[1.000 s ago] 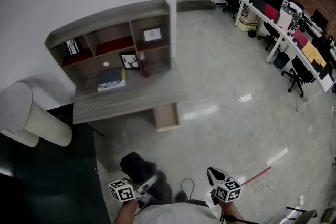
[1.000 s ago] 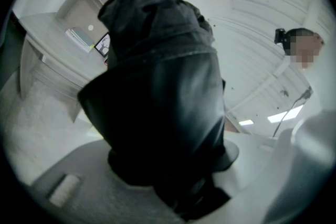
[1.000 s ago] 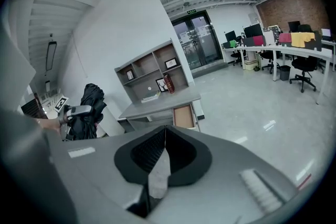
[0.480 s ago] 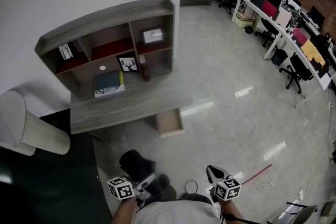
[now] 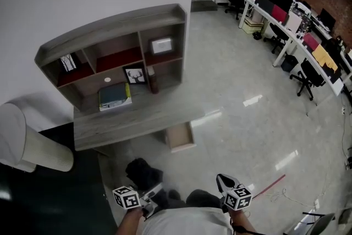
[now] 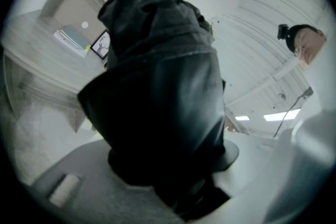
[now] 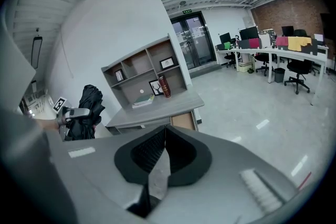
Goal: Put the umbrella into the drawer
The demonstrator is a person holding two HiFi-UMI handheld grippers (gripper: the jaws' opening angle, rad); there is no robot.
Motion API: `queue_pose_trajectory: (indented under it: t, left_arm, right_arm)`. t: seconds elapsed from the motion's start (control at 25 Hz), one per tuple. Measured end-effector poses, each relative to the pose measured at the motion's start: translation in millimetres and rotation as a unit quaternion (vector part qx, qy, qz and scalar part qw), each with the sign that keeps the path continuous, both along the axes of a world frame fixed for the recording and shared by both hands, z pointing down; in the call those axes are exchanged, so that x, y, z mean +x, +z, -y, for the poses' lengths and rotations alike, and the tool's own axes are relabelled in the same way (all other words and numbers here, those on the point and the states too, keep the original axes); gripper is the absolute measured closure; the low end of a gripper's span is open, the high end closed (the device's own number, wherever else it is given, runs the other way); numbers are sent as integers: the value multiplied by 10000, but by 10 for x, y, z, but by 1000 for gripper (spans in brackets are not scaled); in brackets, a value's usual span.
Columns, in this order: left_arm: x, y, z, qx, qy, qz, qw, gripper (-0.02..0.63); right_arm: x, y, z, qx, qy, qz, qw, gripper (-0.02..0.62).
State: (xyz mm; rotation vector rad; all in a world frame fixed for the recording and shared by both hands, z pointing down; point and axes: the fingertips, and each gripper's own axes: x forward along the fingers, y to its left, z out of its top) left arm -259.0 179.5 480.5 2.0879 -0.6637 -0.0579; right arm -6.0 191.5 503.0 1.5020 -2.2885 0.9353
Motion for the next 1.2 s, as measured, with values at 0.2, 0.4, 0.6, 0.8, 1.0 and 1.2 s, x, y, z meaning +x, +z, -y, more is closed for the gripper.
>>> queue_pose_trajectory:
  t: [0.2,0.4,0.6,0.8,1.0,1.2]
  left_arm:
    - [1,12,-1,-19,19,-14,10000,377]
    - [65,48,-9,-90,112,29,9999,377]
    - [148,111,0,-189,128,105,9997,377]
    - [260,236,153,-272,114,285,9992,377]
    - [501,378,368,-413,36,331,9986,377]
    - [791,518,615,-535,-51,391,9978,377]
  right_arm:
    - [-26,-29,13,36,-8,-33,10000,589]
    - [74,-55,63,51,25,-101,9999,589]
    - [250,-34,125,-12,38,-164,9999,589]
    - [346,14,382,-53,-91,-158,9998,589]
    - [436,118,712,-148,-377,-154,9991,589]
    - [590,211,1012,-218,-676,-158,9974,589]
